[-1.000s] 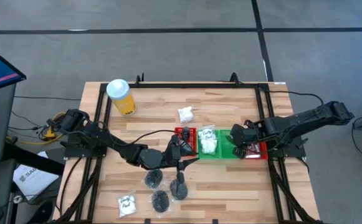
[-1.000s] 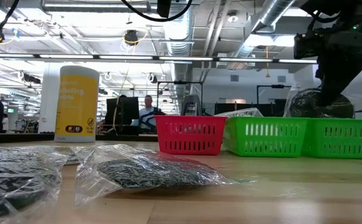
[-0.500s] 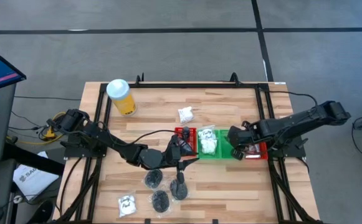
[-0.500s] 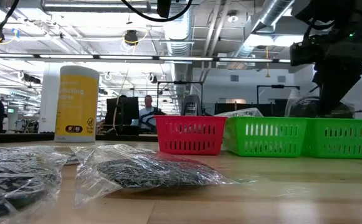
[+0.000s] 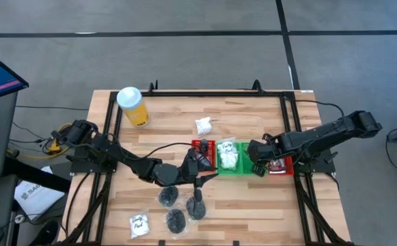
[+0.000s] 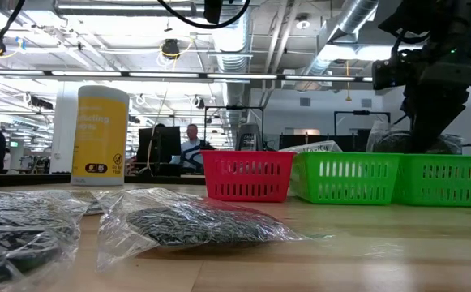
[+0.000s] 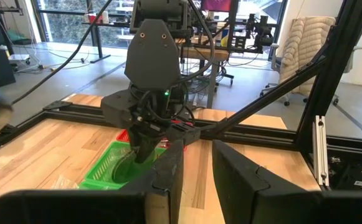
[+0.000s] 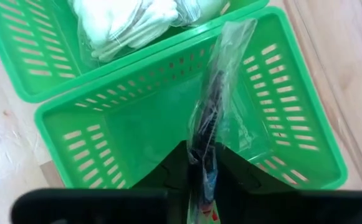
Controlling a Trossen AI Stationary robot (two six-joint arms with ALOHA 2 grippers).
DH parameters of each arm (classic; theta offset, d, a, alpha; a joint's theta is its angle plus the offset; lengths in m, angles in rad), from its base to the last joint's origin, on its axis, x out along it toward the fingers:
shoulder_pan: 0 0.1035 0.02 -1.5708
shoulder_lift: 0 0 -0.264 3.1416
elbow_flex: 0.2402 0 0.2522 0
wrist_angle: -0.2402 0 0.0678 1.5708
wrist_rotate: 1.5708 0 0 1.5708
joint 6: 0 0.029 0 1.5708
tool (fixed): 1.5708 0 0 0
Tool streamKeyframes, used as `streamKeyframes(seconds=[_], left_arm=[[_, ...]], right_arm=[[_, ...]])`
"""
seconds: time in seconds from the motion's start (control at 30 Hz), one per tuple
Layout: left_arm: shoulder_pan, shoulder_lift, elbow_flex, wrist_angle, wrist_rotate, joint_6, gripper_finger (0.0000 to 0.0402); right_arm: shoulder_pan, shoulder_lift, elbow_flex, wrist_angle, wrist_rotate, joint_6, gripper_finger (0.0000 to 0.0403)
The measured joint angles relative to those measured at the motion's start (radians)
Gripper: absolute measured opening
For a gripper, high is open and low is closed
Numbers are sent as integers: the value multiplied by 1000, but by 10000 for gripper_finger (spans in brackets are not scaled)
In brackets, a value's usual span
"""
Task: Pick & Place Travel size toiletries
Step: Put the black hairbrush into the right green bin
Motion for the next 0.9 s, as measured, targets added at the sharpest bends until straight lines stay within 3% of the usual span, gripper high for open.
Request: streamKeyframes(seconds=[0.23,0.43,0.9], left_arm=[[0,0,0,-1,0,0,77],[0,0,0,-2,0,0,77],[-13,0,0,-4,0,0,77]], right_arm=[[-1,0,0,-5,12,-16,85],[-2,0,0,-37,102,-16,124],[32,-14,90,-64,102,-23,173]])
